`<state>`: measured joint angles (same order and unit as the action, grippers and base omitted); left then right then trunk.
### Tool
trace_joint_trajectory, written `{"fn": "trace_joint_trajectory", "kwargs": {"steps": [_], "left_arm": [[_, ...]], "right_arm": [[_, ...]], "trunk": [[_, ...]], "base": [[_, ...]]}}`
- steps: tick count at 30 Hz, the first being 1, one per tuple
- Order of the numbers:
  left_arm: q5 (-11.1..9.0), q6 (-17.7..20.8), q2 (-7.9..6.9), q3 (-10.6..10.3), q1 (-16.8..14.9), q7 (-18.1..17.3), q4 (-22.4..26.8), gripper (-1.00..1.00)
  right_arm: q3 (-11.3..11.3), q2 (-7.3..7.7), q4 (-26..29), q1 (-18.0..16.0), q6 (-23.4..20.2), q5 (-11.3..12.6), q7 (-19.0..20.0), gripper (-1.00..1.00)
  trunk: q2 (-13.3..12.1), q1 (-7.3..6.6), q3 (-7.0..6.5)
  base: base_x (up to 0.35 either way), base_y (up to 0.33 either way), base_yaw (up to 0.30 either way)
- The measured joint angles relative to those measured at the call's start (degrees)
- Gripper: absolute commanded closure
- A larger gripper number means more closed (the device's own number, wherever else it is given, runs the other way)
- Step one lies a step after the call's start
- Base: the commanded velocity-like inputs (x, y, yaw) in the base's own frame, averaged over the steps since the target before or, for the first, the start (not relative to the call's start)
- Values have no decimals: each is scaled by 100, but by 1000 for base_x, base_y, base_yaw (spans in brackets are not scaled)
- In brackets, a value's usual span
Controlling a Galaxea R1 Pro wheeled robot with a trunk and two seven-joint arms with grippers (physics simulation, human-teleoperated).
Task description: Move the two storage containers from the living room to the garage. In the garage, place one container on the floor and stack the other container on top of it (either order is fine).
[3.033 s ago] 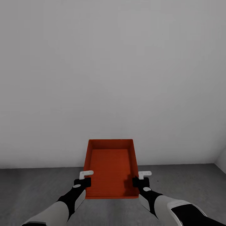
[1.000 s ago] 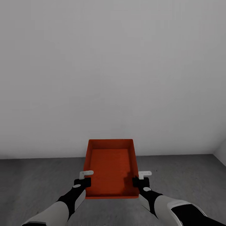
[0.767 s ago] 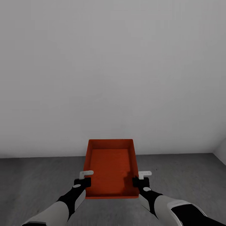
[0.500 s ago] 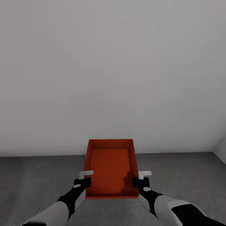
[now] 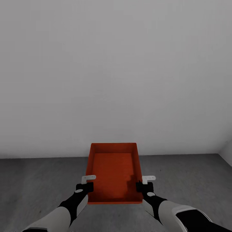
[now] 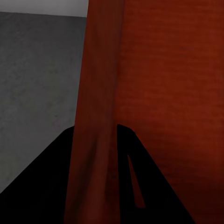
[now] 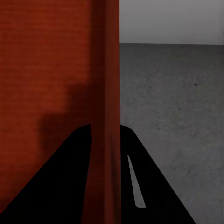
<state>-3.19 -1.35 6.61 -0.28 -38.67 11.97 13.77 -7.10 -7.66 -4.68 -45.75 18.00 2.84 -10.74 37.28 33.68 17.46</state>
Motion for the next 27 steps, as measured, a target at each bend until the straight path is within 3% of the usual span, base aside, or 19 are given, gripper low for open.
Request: {"fn": "trace_joint_trajectory", "kwargs": {"steps": [27], "left_arm": [[2,7,2,-5,0,7,14,100]], "right_arm": [[2,2,8,0,1,3,4,100]], "trunk": [[0,0,250]], "base": [[0,0,0]]}}
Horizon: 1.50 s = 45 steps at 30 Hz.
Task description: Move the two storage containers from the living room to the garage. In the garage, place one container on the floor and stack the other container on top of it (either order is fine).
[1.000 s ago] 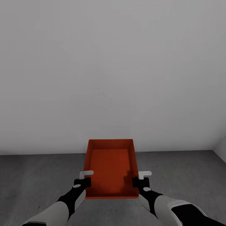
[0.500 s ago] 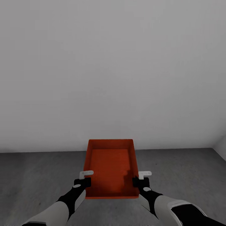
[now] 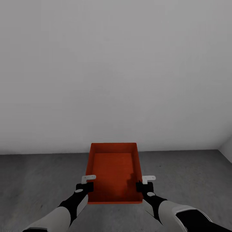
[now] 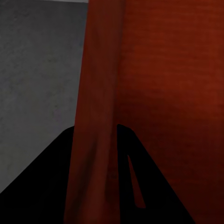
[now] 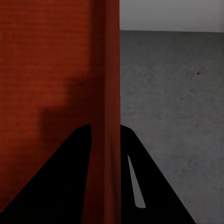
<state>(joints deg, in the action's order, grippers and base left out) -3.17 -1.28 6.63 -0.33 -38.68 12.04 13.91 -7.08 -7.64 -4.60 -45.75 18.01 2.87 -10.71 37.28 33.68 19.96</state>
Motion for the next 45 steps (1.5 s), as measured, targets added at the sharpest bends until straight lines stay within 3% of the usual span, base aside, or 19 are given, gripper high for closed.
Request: {"fn": "trace_joint_trajectory", "kwargs": {"steps": [45], "left_arm": [[1,0,-1,5,0,-2,-5,100]], "right_arm": [[-3,-1,2,0,-8,0,-1,100]], "trunk": [[1,0,416]], "base": [[0,0,0]]}}
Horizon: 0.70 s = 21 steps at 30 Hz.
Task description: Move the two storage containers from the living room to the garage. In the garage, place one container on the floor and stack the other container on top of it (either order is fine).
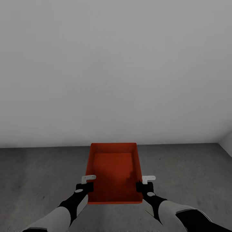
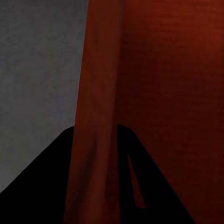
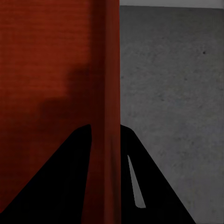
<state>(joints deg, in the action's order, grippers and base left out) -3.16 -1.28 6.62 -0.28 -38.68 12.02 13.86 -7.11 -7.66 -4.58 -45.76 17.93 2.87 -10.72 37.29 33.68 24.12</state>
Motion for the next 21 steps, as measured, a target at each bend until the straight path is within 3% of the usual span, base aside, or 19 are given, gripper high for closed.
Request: {"fn": "trace_joint_trajectory", "kwargs": {"steps": [21], "left_arm": [[8,0,1,7,0,-3,0,100]], "right_arm": [[0,0,1,0,0,0,-1,100]], "trunk": [[0,0,194]], "base": [[0,0,0]]}}
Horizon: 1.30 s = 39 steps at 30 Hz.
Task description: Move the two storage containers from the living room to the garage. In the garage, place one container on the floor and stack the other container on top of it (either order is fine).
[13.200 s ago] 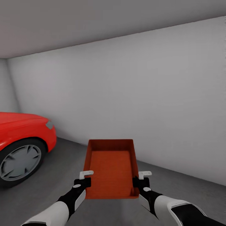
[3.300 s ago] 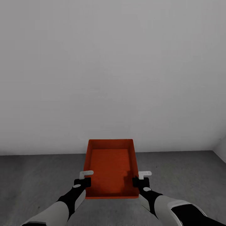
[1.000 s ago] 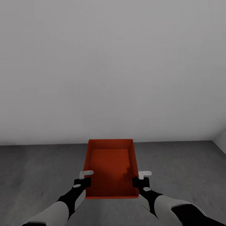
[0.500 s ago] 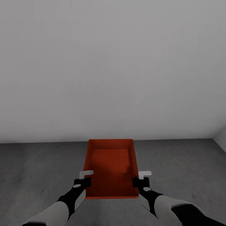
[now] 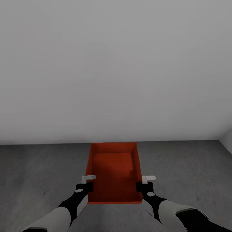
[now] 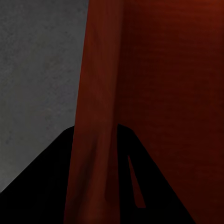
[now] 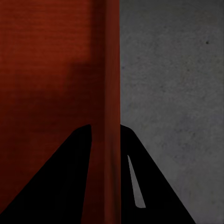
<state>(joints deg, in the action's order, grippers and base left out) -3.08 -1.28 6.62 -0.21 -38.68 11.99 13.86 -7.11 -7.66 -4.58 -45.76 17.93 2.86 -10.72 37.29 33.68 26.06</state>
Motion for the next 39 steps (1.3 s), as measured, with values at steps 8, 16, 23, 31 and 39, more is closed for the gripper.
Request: {"fn": "trace_joint_trajectory", "kwargs": {"steps": [8,16,23,31,39], "left_arm": [[3,-3,1,5,0,0,0,100],[3,-3,0,3,0,-1,0,100],[6,-4,2,7,0,0,0,100],[7,-7,3,8,0,0,0,100],[9,-7,5,10,0,1,0,100]], "right_arm": [[-1,1,2,0,0,1,2,100],[-2,0,3,0,0,0,-1,100],[-1,2,4,0,1,0,4,100],[-4,3,4,0,3,4,5,100],[-4,5,5,0,3,4,8,100]], "trunk": [[0,0,74],[0,0,148],[0,0,213],[0,0,287],[0,0,361]], "base": [[0,0,0],[0,0,0],[0,0,0],[0,0,0],[0,0,0]]}}
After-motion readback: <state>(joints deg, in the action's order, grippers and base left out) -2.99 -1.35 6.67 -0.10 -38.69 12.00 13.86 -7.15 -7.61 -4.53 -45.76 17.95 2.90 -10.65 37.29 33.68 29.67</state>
